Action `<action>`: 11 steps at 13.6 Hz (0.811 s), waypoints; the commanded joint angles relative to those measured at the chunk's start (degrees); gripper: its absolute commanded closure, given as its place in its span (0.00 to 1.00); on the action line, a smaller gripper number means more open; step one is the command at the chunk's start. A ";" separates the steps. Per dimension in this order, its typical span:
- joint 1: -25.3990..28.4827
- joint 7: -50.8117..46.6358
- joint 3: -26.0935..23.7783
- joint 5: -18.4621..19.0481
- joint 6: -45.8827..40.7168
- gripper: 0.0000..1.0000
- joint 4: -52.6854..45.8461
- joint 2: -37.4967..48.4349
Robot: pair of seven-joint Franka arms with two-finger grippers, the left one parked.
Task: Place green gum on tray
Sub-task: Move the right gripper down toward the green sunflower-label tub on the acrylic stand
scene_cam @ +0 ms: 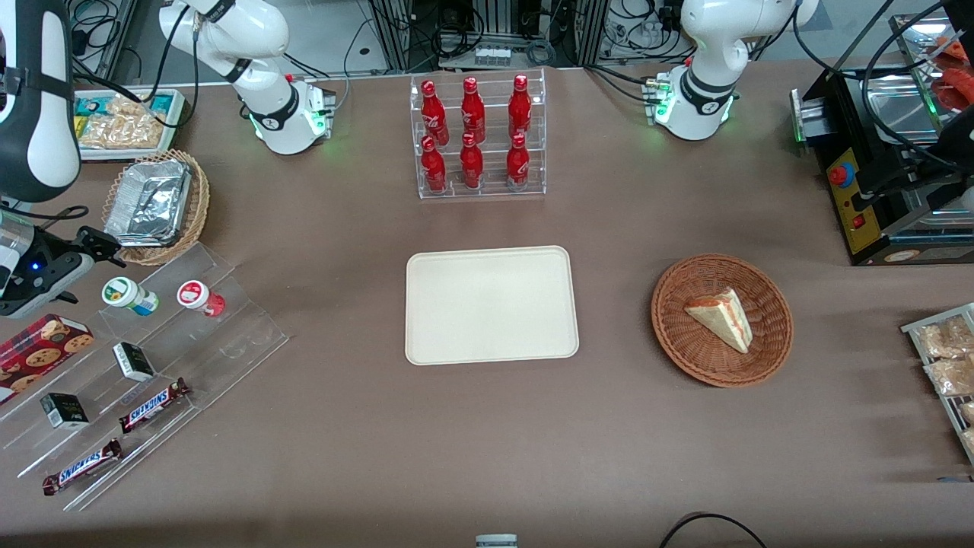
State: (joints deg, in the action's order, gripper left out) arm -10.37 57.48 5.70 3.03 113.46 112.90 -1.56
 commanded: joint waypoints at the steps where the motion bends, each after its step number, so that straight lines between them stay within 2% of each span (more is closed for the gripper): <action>1: -1.15 3.15 -0.34 -0.39 2.38 0.01 1.10 -0.72; 11: -3.26 4.66 -0.34 -2.50 12.21 0.01 10.14 -0.29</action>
State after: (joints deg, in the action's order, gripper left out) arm -12.91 60.94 5.69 2.13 122.86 120.60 -2.83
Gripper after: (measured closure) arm 0.004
